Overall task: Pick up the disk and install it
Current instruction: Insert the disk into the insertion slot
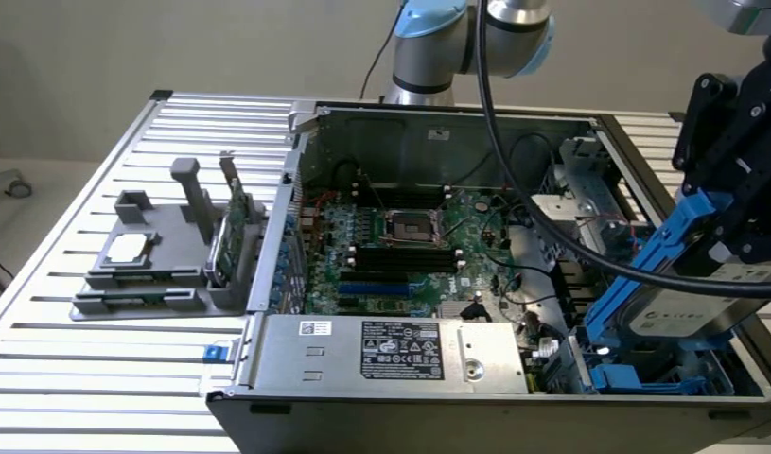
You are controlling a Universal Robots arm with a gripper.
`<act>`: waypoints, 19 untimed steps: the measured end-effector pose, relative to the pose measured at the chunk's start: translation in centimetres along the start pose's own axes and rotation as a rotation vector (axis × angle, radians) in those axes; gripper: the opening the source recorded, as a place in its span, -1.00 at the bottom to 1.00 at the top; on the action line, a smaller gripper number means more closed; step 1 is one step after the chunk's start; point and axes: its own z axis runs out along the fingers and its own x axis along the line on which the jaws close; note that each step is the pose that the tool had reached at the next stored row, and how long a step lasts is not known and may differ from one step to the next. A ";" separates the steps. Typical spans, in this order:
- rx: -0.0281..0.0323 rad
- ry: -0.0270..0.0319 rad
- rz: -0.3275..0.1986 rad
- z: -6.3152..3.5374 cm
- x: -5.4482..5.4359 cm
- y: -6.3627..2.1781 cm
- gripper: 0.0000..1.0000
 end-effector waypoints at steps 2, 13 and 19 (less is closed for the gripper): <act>-0.0001 -0.0001 0.000 0.06 0.0 -0.08 -0.35; -0.0001 0.0000 0.000 0.45 0.6 -0.16 -0.35; -0.0001 0.0000 0.000 0.74 0.6 -0.12 -0.35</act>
